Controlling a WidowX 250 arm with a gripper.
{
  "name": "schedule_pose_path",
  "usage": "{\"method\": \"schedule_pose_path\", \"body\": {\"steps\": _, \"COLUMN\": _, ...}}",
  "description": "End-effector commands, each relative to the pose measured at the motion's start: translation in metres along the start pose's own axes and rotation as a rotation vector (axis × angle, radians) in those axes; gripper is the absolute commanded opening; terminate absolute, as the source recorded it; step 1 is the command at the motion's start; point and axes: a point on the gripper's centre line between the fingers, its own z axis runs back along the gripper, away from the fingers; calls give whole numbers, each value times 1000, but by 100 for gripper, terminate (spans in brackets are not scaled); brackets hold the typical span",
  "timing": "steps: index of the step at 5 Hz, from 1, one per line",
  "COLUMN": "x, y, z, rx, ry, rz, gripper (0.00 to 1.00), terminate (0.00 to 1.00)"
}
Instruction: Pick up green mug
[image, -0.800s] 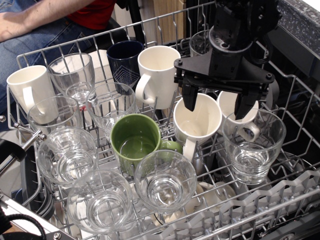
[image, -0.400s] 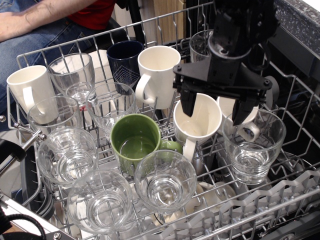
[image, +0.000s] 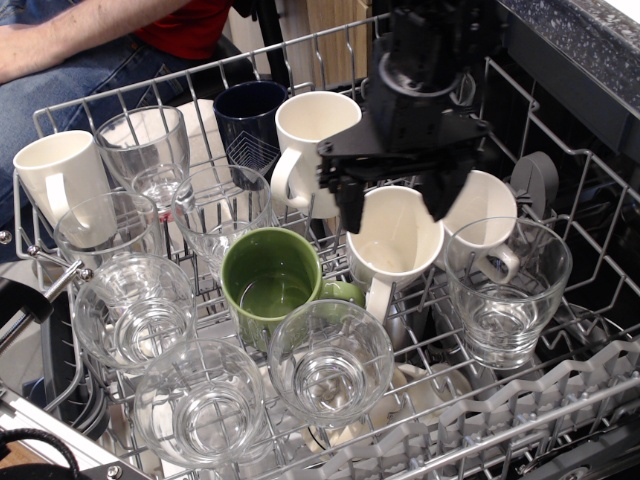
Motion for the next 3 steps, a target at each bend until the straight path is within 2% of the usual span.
{"method": "schedule_pose_path", "body": {"steps": 1, "x": 33, "y": 13, "z": -20, "rx": -101, "ry": -40, "rz": 365, "gripper": 100, "terminate": 0}}
{"method": "schedule_pose_path", "body": {"steps": 2, "x": 50, "y": 17, "z": -29, "rx": -176, "ry": -19, "rz": 526, "gripper": 100, "terminate": 0}}
{"method": "schedule_pose_path", "body": {"steps": 3, "x": 68, "y": 16, "z": -39, "rx": -124, "ry": -10, "rz": 598, "gripper": 100, "terminate": 0}}
